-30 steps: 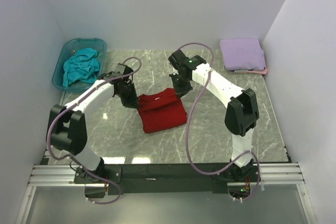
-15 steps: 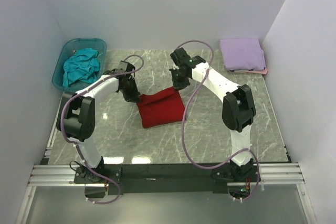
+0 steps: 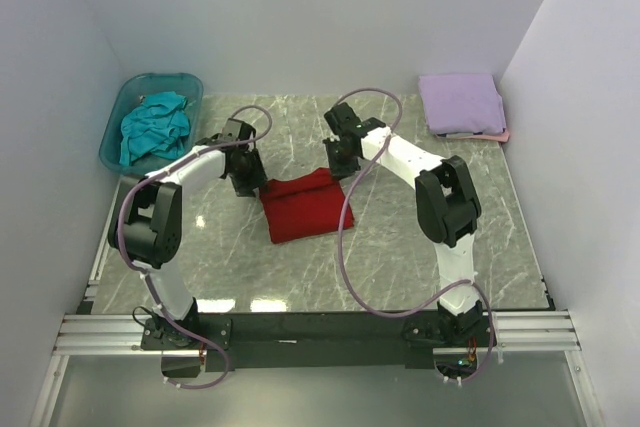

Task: Fold and stack the t-shirts
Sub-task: Fold the tshirt

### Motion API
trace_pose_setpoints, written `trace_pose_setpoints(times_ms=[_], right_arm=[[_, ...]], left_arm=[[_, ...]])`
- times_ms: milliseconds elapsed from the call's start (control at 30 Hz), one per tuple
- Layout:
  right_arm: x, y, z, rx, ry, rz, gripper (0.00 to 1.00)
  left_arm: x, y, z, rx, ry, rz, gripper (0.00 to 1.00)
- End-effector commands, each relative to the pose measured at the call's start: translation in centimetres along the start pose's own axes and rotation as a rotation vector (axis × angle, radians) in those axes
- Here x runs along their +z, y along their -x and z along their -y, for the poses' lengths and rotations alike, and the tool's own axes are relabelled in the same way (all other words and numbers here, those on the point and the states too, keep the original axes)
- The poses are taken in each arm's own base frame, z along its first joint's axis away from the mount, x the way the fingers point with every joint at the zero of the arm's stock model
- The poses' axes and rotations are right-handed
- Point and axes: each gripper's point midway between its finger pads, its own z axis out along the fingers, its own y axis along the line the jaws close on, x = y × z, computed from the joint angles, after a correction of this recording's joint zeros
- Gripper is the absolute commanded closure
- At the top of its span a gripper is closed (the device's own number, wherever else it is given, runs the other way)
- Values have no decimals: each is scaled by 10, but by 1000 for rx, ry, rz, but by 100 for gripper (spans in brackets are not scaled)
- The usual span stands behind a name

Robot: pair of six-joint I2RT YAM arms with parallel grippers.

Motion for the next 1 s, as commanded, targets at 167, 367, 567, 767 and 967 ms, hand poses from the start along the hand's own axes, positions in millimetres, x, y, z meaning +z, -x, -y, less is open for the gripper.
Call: trace_pose_setpoints(times_ms=[167, 367, 567, 767, 967], right_arm=[[-67, 40, 1, 26, 35, 227, 54], [-92, 37, -42, -20, 353, 329, 51], [-72, 27, -72, -30, 597, 273, 51], [-47, 53, -76, 103, 789, 265, 51], [13, 72, -61, 283, 840, 206, 51]], left_arm=[[-56, 30, 7, -15, -27, 173, 17], [-86, 10, 42, 20, -248, 227, 26], [-72, -2, 79, 28, -485, 183, 45], [-52, 42, 95, -1, -532, 278, 48], [7, 65, 71, -85, -482, 245, 49]])
